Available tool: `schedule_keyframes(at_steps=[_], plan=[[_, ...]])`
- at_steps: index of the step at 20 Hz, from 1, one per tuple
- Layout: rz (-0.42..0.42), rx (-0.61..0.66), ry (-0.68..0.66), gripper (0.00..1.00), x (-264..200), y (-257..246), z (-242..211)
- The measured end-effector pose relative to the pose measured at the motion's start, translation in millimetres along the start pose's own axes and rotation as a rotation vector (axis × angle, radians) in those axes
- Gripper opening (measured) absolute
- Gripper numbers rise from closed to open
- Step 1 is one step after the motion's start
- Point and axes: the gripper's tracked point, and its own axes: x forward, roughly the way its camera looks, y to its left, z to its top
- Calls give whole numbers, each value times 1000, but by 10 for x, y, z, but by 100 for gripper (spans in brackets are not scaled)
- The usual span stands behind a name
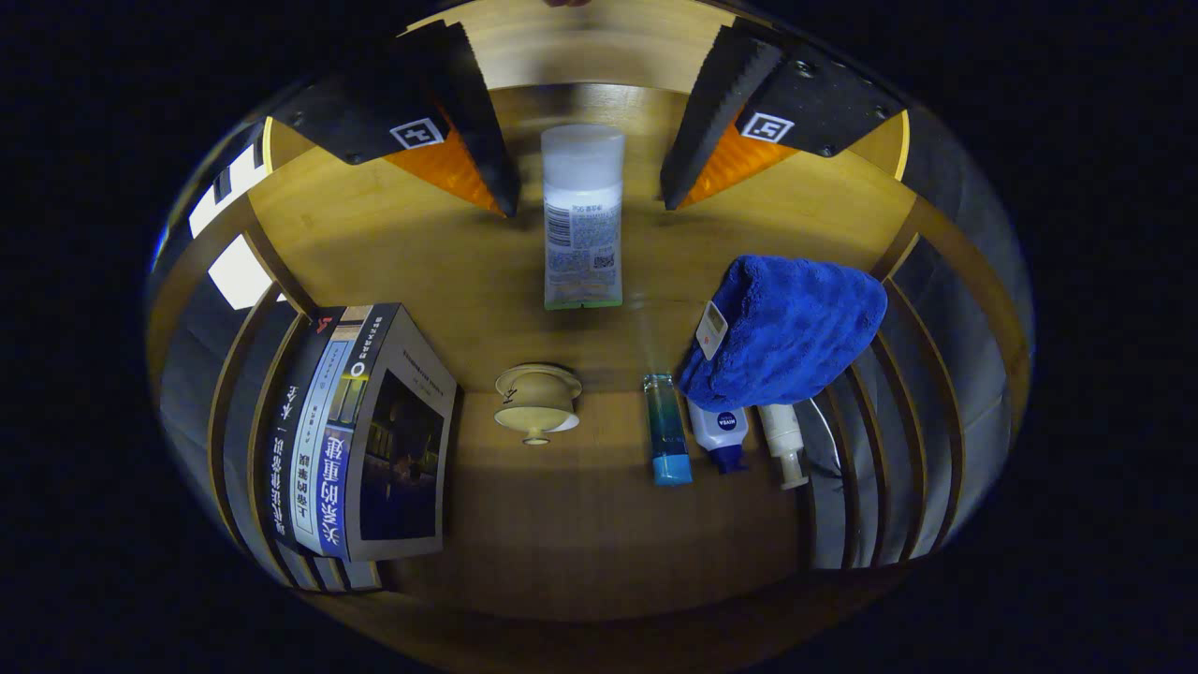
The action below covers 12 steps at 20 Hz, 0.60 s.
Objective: Pull open the drawer, take out the items inside it, and place them on the countertop above the cabinet.
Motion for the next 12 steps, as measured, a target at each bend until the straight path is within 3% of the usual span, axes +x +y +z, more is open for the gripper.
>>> schedule_keyframes(at_steps=[6,12], plan=[[33,-30,-151,98,-358,245,284],[100,-112,-325,98,-1178,596,562]])
